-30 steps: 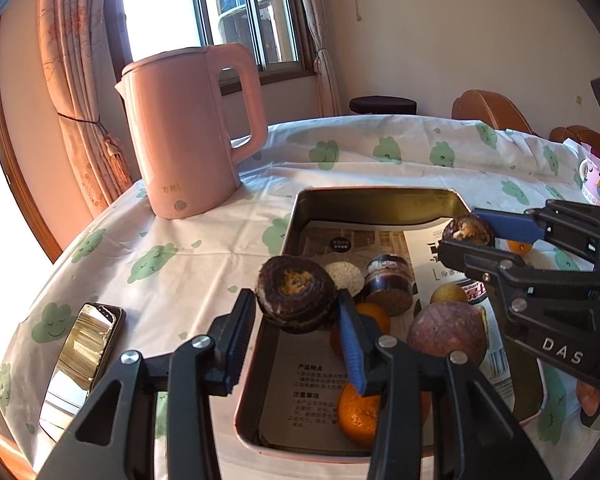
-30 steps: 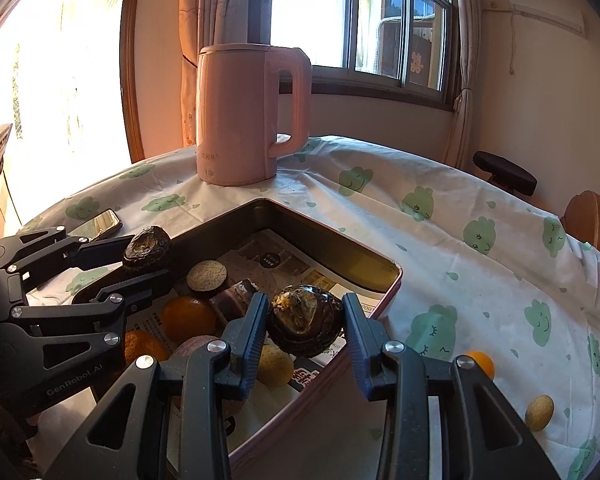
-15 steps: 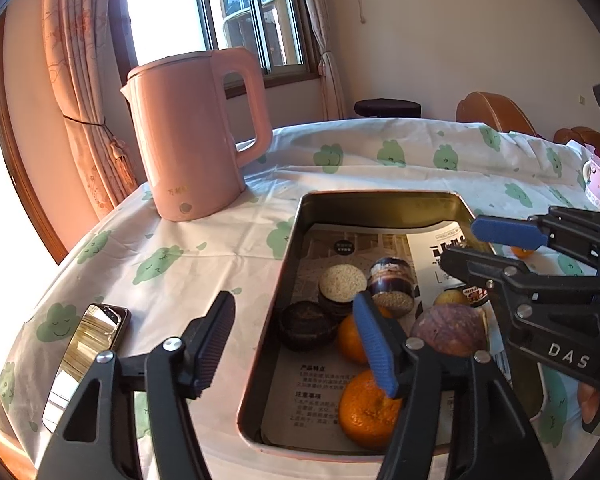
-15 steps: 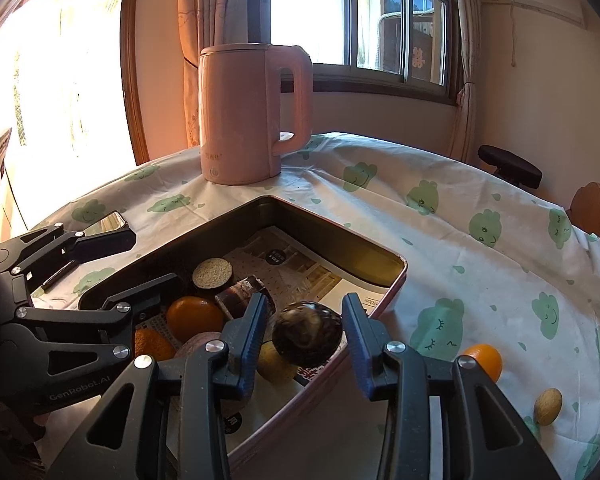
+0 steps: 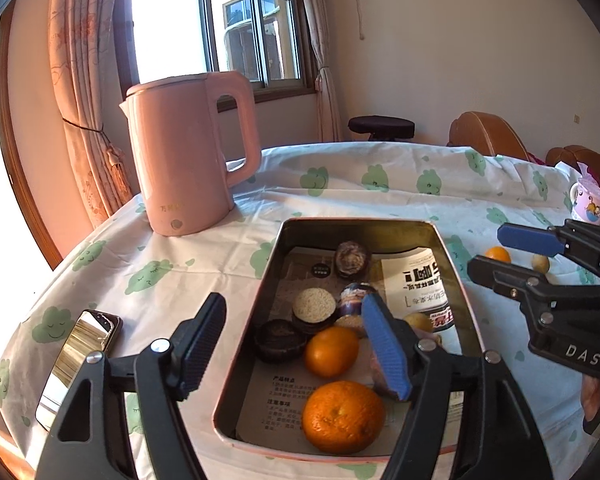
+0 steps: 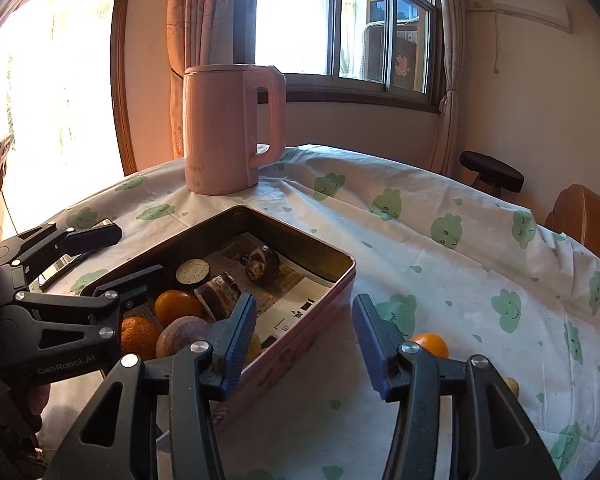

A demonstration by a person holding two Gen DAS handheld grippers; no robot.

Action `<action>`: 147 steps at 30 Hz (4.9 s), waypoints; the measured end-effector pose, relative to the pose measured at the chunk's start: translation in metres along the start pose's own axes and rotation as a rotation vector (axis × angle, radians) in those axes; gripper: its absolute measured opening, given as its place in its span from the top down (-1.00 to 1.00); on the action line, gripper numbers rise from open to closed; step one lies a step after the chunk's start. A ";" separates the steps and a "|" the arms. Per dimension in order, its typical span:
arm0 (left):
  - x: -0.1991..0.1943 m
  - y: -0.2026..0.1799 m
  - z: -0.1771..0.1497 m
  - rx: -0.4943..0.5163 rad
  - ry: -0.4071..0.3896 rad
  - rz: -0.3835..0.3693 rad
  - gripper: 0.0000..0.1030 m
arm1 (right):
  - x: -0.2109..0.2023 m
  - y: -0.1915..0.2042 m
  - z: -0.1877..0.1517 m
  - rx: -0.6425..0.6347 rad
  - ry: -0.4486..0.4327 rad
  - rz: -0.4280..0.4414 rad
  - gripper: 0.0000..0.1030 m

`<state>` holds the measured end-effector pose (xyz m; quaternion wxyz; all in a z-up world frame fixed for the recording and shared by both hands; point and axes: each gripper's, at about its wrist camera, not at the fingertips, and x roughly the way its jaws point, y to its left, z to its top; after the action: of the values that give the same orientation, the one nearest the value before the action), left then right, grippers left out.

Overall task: Organize fruits
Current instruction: 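Grasp a loose orange with the left gripper while the right grasps a small brown fruit, then carry the orange in the left gripper toward the tin while the right carries the small fruit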

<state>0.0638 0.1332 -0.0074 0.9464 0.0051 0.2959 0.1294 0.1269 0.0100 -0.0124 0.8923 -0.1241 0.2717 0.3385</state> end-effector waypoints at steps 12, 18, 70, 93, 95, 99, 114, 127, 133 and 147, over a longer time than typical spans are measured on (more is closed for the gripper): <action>-0.006 -0.082 0.019 0.079 -0.027 -0.109 -0.47 | -0.025 -0.127 -0.037 0.193 0.076 -0.271 -0.02; 0.004 -0.118 0.025 0.104 -0.007 -0.135 -0.47 | -0.014 -0.138 -0.043 0.235 0.116 -0.220 -0.02; 0.079 -0.198 0.030 0.154 0.187 -0.253 0.30 | -0.036 -0.171 -0.061 0.332 0.094 -0.163 0.46; 0.055 -0.195 0.032 0.151 0.064 -0.240 0.30 | -0.057 -0.161 -0.058 0.287 -0.023 -0.193 0.46; 0.053 -0.195 0.032 0.154 0.052 -0.235 0.30 | -0.059 -0.160 -0.058 0.285 -0.029 -0.197 0.46; 0.050 -0.195 0.032 0.156 0.037 -0.231 0.30 | -0.062 -0.159 -0.058 0.279 -0.045 -0.203 0.46; 0.041 -0.191 0.031 0.136 -0.006 -0.222 0.30 | -0.070 -0.156 -0.058 0.265 -0.086 -0.219 0.46; 0.033 -0.186 0.031 0.119 -0.053 -0.213 0.29 | -0.077 -0.151 -0.059 0.252 -0.121 -0.232 0.46; 0.029 -0.184 0.031 0.109 -0.069 -0.211 0.30 | -0.081 -0.149 -0.059 0.238 -0.143 -0.242 0.46; 0.019 -0.179 0.030 0.087 -0.124 -0.195 0.29 | -0.089 -0.143 -0.059 0.212 -0.191 -0.252 0.46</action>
<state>0.1390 -0.0333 -0.0091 0.9698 0.0254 0.2413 0.0230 0.1433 -0.1676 -0.0049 0.9575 -0.0298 0.2020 0.2036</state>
